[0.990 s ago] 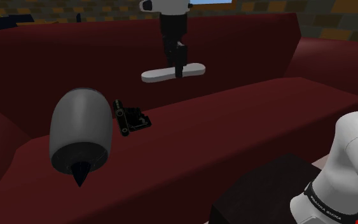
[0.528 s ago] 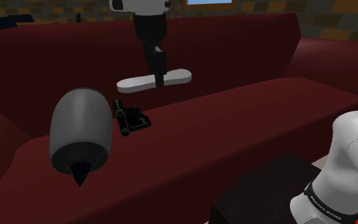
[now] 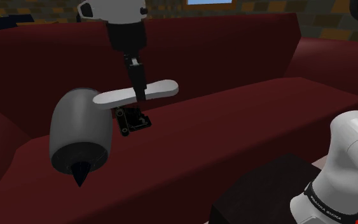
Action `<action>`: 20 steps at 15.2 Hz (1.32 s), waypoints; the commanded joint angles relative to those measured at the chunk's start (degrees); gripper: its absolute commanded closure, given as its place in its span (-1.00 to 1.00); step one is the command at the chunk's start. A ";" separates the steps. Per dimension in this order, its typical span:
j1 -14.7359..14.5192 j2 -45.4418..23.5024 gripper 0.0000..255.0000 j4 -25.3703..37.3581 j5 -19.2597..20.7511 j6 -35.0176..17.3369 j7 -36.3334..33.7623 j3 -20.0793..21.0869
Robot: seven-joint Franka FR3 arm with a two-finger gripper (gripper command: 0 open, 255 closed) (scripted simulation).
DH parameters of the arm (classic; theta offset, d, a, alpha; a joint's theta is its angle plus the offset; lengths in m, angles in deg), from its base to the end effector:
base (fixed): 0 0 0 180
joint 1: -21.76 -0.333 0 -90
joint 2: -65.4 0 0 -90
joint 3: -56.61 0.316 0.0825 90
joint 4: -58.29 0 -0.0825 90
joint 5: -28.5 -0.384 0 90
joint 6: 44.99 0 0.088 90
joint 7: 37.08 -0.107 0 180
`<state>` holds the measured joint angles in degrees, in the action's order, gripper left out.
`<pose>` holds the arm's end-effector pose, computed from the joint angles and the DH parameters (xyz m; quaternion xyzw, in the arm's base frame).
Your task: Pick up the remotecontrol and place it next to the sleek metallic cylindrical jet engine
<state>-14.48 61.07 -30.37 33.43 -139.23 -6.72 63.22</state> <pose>0.4358 0.3891 0.5997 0.8006 0.5978 0.0153 0.0371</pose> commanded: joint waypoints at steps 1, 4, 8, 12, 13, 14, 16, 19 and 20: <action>-0.04 0.25 1.00 -1.92 -0.01 -1.70 -0.26 0.04; 0.00 0.58 1.00 -4.67 -0.02 -4.11 -0.40 0.02; 0.04 0.83 1.00 -8.06 -0.01 -7.25 -0.60 -0.01; 0.08 0.85 1.00 -11.17 0.05 -10.32 -0.81 -0.04; 0.08 0.83 1.00 -11.90 0.07 -11.08 -0.87 -0.05; 0.09 0.79 1.00 -12.62 0.09 -11.84 -0.92 -0.05; 0.10 0.67 1.00 -14.02 0.14 -13.35 -1.04 -0.06; 0.11 0.41 1.00 -16.00 0.24 -15.59 -1.23 -0.08; 0.12 0.29 1.00 -16.63 0.28 -16.33 -1.30 -0.09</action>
<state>-14.39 61.44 -46.14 33.67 -154.57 -7.98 63.16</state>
